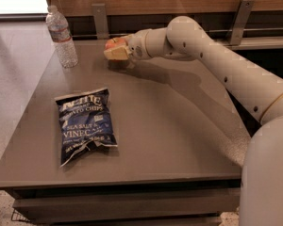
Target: Pick apple
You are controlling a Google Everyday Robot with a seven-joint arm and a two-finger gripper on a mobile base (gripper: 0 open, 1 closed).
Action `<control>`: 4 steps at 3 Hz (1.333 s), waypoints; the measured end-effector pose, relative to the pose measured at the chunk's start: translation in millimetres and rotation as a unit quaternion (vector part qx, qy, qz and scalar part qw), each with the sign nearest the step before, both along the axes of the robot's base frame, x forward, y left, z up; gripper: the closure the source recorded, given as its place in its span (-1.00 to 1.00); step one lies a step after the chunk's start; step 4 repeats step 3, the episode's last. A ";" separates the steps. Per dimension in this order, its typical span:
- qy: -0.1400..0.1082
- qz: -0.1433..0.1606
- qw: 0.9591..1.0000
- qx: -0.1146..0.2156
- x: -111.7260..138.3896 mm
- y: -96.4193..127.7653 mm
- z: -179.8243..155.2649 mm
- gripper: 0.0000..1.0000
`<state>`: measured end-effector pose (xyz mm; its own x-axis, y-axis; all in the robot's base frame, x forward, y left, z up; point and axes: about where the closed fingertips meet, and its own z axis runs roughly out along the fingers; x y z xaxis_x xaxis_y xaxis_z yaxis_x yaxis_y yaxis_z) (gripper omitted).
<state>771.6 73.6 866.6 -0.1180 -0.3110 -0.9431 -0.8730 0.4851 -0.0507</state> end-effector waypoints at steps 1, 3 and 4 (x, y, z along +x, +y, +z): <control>-0.022 0.002 1.000 -0.009 -29.7 -21.8 35.1 1.00; -0.082 0.022 0.996 -0.018 -89.1 -61.1 118.6 1.00; -0.082 0.022 0.996 -0.018 -89.1 -61.1 118.6 1.00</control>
Offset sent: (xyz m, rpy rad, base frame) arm -0.1005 -0.0760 0.1213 -0.0531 -0.1553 0.0282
